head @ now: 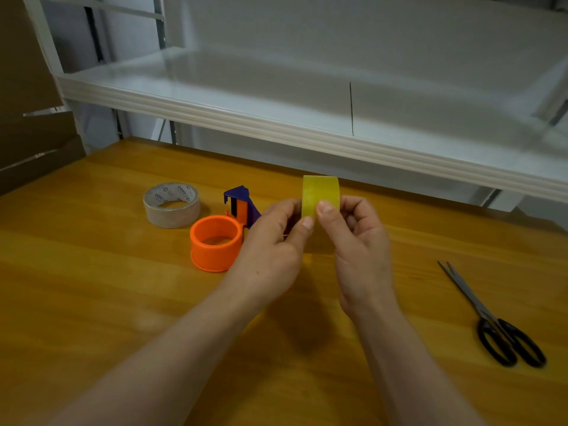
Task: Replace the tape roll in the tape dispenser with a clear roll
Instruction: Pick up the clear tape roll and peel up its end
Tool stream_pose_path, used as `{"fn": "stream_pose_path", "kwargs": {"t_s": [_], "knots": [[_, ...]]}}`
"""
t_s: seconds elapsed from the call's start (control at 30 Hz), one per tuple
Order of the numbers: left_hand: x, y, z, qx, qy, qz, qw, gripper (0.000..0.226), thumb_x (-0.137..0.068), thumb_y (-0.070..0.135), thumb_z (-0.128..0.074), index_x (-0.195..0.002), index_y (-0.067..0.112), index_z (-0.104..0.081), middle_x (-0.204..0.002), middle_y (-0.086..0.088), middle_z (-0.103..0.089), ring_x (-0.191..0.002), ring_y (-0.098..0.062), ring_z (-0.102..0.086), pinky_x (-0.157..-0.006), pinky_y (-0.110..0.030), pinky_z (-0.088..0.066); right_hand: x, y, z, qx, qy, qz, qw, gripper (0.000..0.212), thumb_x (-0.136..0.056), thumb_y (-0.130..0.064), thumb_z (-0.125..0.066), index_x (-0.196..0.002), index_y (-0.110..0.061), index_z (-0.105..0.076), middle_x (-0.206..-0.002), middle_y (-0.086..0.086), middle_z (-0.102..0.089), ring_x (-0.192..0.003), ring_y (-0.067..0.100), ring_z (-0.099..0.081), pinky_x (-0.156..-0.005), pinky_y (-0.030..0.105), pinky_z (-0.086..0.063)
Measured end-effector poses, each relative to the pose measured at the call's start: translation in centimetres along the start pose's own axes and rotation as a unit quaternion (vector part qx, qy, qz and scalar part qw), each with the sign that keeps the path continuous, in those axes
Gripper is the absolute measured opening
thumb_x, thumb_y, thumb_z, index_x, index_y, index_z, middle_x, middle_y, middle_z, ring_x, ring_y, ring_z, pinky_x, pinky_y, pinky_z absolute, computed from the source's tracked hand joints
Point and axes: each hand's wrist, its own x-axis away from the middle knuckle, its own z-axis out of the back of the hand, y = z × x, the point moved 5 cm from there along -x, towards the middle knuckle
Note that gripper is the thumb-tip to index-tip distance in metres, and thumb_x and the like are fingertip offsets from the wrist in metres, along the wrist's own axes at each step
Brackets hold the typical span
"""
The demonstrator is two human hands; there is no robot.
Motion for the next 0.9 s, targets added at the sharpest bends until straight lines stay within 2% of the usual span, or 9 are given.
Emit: {"fn": "stream_pose_path", "kwargs": {"t_s": [0.13, 0.23, 0.3, 0.43, 0.53, 0.67, 0.77, 0.9], "knots": [[0.1, -0.1, 0.2, 0.02, 0.027, 0.015, 0.999, 0.023, -0.103, 0.021, -0.052, -0.122, 0.021, -0.065, -0.114, 0.006, -0.073, -0.11, -0.006, -0.067, -0.098, -0.038, -0.053, 0.1, -0.3, -0.3, 0.059, -0.016, 0.023, 0.998, 0.009, -0.097, -0.023, -0.066, -0.106, -0.02, -0.068, -0.102, 0.003, -0.075, -0.096, 0.019, -0.072, -0.076, 0.028, -0.059], [0.2, -0.3, 0.1, 0.044, 0.033, 0.03, 0.998, 0.023, -0.102, 0.021, -0.053, -0.121, 0.02, -0.066, -0.111, 0.004, -0.074, -0.108, -0.011, -0.068, -0.095, -0.037, -0.054, 0.2, -0.3, -0.5, 0.072, -0.027, 0.019, 0.997, 0.013, -0.1, -0.021, -0.062, -0.112, -0.017, -0.066, -0.105, 0.004, -0.074, -0.096, 0.017, -0.072, -0.072, 0.023, -0.058], [0.2, -0.5, 0.2, 0.065, 0.035, 0.044, 0.996, 0.023, -0.102, 0.021, -0.053, -0.12, 0.02, -0.067, -0.11, 0.002, -0.075, -0.106, -0.014, -0.069, -0.091, -0.036, -0.055, 0.3, -0.2, -0.6, 0.081, -0.034, 0.015, 0.996, 0.016, -0.101, -0.023, -0.06, -0.116, -0.017, -0.065, -0.107, 0.002, -0.073, -0.098, 0.015, -0.071, -0.074, 0.026, -0.059], [0.1, -0.8, 0.4, 0.106, 0.039, 0.068, 0.991, 0.023, -0.103, 0.021, -0.05, -0.116, 0.019, -0.068, -0.102, 0.0, -0.076, -0.093, -0.013, -0.071, -0.069, -0.022, -0.051, 0.5, -0.2, -1.0, 0.104, -0.059, 0.019, 0.993, 0.023, -0.101, -0.028, -0.058, -0.122, -0.02, -0.064, -0.112, -0.001, -0.072, -0.103, 0.015, -0.07, -0.082, 0.036, -0.062], [-0.1, -0.6, 0.8, 0.161, 0.048, 0.091, 0.982, 0.023, -0.103, 0.019, -0.049, -0.11, 0.011, -0.07, -0.086, 0.0, -0.075, -0.077, -0.011, -0.069, -0.062, -0.023, -0.05, 0.6, -0.3, -1.3, 0.106, -0.085, 0.018, 0.991, 0.025, -0.103, -0.02, -0.056, -0.127, -0.019, -0.063, -0.115, -0.003, -0.072, -0.104, 0.012, -0.07, -0.082, 0.031, -0.061], [-0.5, -0.7, 1.6, 0.242, 0.056, 0.111, 0.962, 0.027, -0.101, 0.023, -0.053, -0.111, 0.003, -0.069, -0.09, -0.008, -0.076, -0.08, -0.017, -0.071, -0.067, -0.027, -0.056, 0.8, -0.3, -1.6, 0.116, -0.103, 0.021, 0.988, 0.028, -0.103, -0.018, -0.055, -0.129, -0.02, -0.064, -0.113, -0.002, -0.073, -0.102, 0.014, -0.071, -0.083, 0.034, -0.062], [-0.5, -0.3, 1.8, 0.177, 0.052, 0.083, 0.979, 0.024, -0.1, 0.025, -0.056, -0.11, 0.008, -0.071, -0.092, -0.004, -0.078, -0.082, -0.014, -0.073, -0.066, -0.022, -0.055, 0.8, -0.3, -1.4, 0.096, -0.091, 0.023, 0.991, 0.027, -0.104, -0.016, -0.054, -0.126, -0.023, -0.067, -0.111, -0.002, -0.075, -0.102, 0.014, -0.071, -0.082, 0.032, -0.061], [-0.3, 0.1, 1.2, 0.107, 0.021, 0.057, 0.992, 0.023, -0.102, 0.02, -0.053, -0.12, 0.015, -0.067, -0.111, -0.004, -0.075, -0.106, -0.02, -0.071, -0.094, -0.04, -0.056, 0.8, -0.4, -1.2, 0.069, -0.079, 0.018, 0.994, 0.027, -0.103, -0.011, -0.055, -0.125, -0.02, -0.069, -0.11, -0.004, -0.076, -0.102, 0.01, -0.072, -0.08, 0.025, -0.058]]}}
